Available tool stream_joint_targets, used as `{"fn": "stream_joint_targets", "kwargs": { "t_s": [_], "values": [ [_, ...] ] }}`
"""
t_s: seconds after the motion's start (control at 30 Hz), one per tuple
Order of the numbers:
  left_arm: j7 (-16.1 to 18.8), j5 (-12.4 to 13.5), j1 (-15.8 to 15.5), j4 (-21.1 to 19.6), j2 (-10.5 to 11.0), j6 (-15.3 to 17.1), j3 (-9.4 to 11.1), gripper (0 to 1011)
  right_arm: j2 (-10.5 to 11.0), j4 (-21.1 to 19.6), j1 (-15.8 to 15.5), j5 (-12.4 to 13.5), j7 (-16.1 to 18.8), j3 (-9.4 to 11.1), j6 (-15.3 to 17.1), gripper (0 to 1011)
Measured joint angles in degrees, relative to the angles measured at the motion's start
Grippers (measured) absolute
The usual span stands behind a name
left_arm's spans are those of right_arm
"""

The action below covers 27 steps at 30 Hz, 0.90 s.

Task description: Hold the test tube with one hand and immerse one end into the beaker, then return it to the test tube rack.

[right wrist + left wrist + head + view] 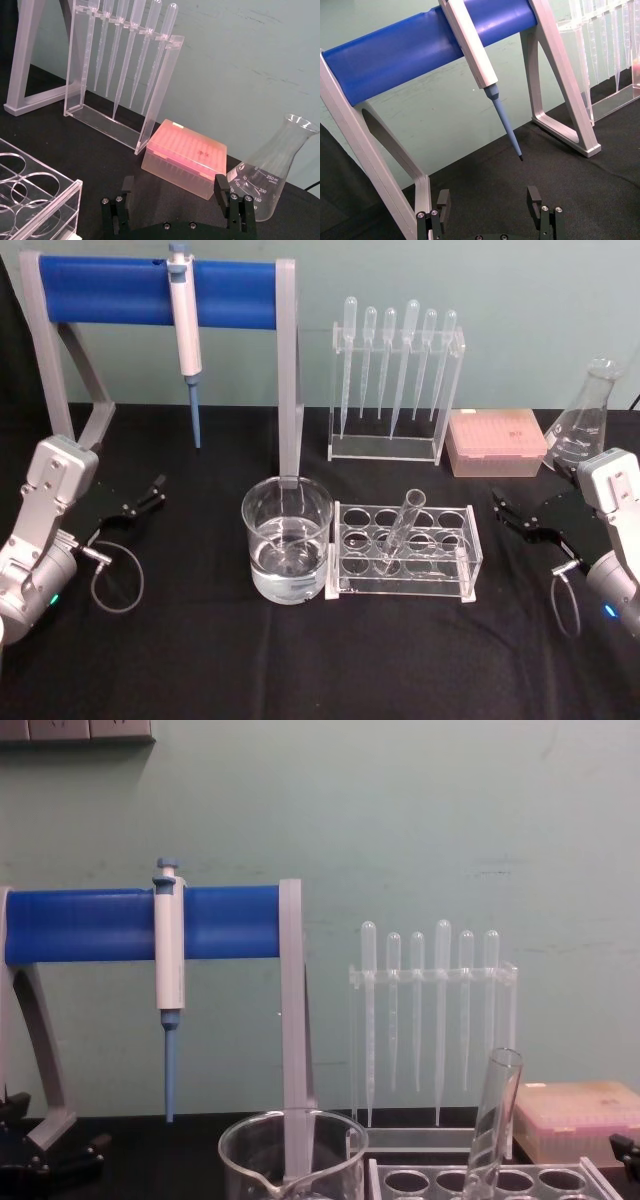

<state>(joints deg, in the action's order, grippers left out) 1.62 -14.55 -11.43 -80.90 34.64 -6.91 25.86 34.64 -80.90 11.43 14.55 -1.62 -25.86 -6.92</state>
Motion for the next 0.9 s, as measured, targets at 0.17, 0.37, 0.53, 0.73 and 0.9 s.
{"fn": "stream_joint_targets", "kwargs": {
  "t_s": [0.17, 0.37, 0.53, 0.73, 0.9],
  "values": [
    [0.0, 0.0, 0.0, 0.0, 0.0, 0.0, 0.0, 1000, 0.0, 0.0, 0.0, 0.0, 0.0, 0.0, 0.0, 1003],
    [0.0, 0.0, 0.0, 0.0, 0.0, 0.0, 0.0, 1000, 0.0, 0.0, 0.0, 0.0, 0.0, 0.0, 0.0, 1003],
    [0.0, 0.0, 0.0, 0.0, 0.0, 0.0, 0.0, 1000, 0.0, 0.0, 0.0, 0.0, 0.0, 0.0, 0.0, 1003],
    [0.0, 0.0, 0.0, 0.0, 0.0, 0.0, 0.0, 1000, 0.0, 0.0, 0.0, 0.0, 0.0, 0.0, 0.0, 1003],
    [0.0, 0.0, 0.0, 0.0, 0.0, 0.0, 0.0, 1000, 0.0, 0.0, 0.0, 0.0, 0.0, 0.0, 0.0, 1003]
  ]
}}
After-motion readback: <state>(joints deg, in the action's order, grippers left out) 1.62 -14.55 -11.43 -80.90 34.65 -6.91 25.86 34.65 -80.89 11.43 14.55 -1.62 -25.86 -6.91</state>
